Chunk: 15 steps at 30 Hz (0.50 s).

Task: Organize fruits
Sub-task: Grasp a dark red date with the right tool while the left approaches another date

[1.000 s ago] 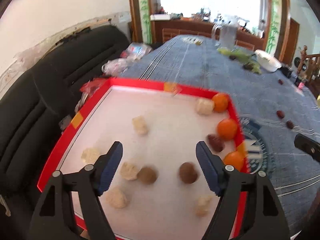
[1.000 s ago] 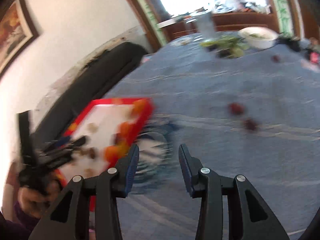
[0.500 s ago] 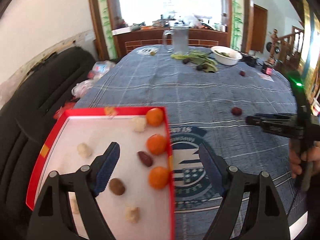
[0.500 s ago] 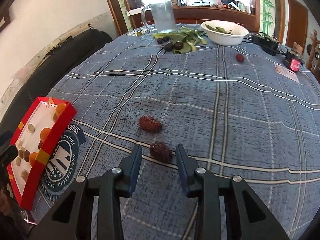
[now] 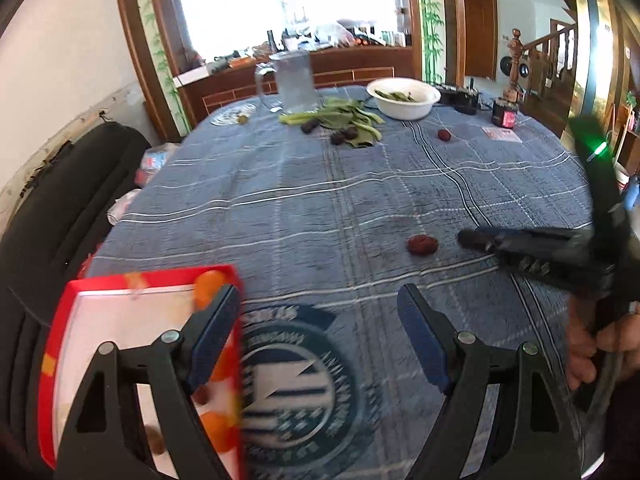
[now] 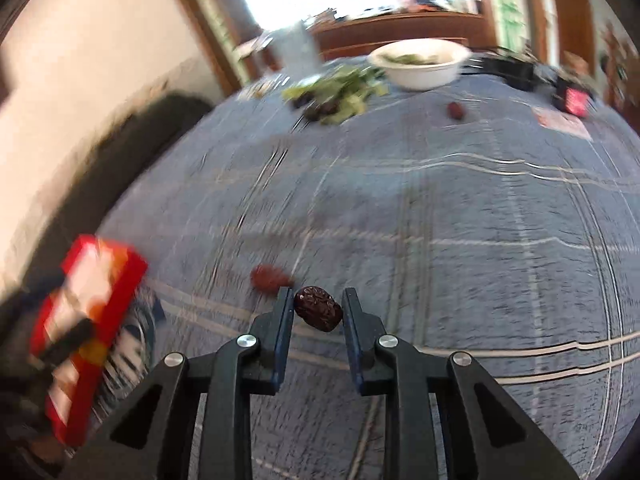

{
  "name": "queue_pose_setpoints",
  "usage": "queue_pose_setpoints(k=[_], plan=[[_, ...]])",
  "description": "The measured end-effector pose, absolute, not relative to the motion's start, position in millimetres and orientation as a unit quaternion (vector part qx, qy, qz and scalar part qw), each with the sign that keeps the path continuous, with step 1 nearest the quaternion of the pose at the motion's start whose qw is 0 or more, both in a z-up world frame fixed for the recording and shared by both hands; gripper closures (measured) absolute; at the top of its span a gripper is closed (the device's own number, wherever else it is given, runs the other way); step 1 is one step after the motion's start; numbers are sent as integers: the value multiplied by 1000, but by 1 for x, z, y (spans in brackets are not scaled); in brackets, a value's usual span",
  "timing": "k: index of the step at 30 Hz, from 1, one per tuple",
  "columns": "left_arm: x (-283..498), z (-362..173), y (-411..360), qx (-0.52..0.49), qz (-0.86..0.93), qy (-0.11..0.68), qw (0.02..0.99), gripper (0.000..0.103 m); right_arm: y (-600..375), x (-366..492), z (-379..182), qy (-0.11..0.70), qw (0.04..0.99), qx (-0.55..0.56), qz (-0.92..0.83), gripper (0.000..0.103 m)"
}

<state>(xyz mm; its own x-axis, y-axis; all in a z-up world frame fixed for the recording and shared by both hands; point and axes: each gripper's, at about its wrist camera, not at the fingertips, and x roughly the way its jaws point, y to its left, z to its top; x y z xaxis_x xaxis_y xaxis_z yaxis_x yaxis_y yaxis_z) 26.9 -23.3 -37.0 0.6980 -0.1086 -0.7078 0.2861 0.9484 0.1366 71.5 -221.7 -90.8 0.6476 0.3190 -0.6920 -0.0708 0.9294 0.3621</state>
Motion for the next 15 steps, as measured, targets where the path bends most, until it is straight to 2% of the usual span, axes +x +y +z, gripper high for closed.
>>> queue_pose_setpoints(k=[6, 15], plan=[[42, -53, -60, 119, -111, 382, 910, 21, -257, 76, -90, 399, 890, 217, 45, 79], [47, -67, -87, 136, -96, 396, 903, 21, -258, 84, -99, 441, 881, 171, -4, 79]])
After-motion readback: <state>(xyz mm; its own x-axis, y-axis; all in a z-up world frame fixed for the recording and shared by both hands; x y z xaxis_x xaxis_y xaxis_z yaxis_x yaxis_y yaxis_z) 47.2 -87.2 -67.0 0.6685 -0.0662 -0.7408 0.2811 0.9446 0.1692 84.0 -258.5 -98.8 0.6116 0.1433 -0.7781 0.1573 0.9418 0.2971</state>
